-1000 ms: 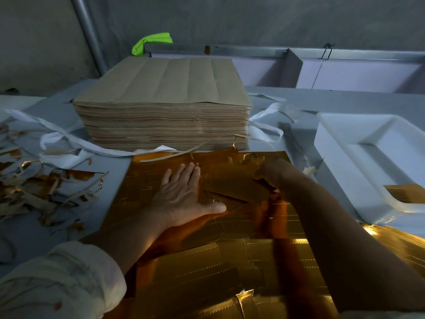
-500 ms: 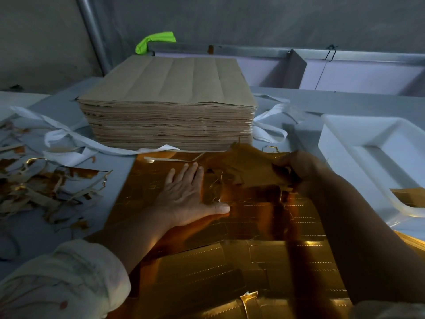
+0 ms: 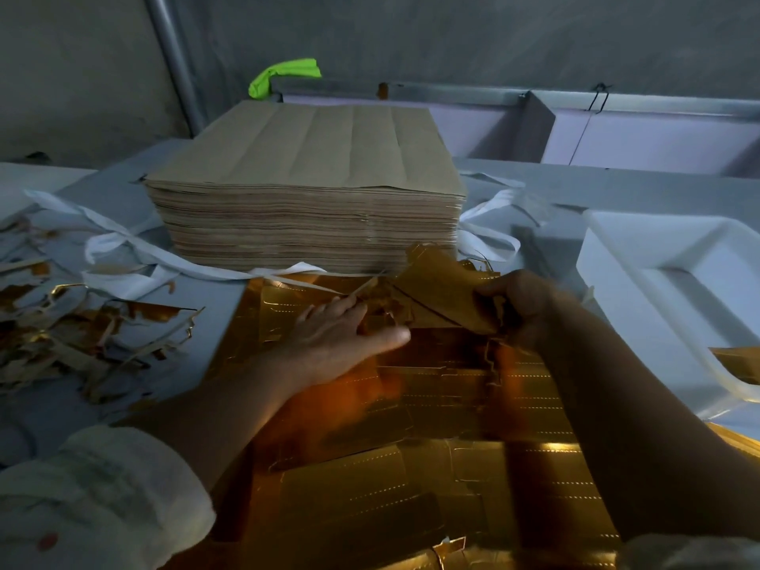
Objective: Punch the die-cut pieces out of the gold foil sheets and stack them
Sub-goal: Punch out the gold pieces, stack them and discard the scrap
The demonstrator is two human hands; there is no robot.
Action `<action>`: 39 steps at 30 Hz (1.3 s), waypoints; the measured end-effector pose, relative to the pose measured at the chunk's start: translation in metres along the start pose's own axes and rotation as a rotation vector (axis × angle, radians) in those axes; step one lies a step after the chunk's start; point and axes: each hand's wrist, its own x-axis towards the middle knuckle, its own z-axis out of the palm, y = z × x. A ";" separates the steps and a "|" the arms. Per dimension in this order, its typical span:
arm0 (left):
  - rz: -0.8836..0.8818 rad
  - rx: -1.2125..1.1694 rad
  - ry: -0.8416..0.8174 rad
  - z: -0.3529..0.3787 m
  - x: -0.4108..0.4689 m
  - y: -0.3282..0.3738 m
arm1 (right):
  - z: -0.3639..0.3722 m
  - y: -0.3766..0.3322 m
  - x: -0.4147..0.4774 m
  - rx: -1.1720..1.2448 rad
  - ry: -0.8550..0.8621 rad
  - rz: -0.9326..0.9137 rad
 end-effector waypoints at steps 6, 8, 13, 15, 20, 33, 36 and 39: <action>-0.032 0.014 0.298 0.001 0.017 -0.005 | 0.018 -0.003 0.010 -0.188 0.066 -0.022; -0.044 0.101 0.334 0.017 0.019 -0.005 | 0.023 -0.007 0.013 -0.314 0.131 -0.088; 0.007 0.215 0.402 0.031 0.021 -0.008 | 0.035 -0.014 0.022 -0.596 0.220 -0.274; 0.003 0.220 0.404 0.031 0.022 -0.009 | 0.038 -0.014 0.023 -0.675 0.198 -0.281; -0.027 0.166 0.445 0.029 0.018 -0.006 | 0.045 -0.014 0.026 -0.826 0.189 -0.350; -0.107 0.217 0.268 0.030 0.024 -0.008 | 0.034 -0.015 0.030 -0.445 0.069 -0.190; -0.108 0.247 0.238 0.030 0.027 -0.011 | 0.025 -0.014 0.026 -0.392 0.067 -0.212; -0.103 0.263 0.231 0.031 0.028 -0.012 | 0.011 -0.014 0.019 -0.392 0.097 -0.250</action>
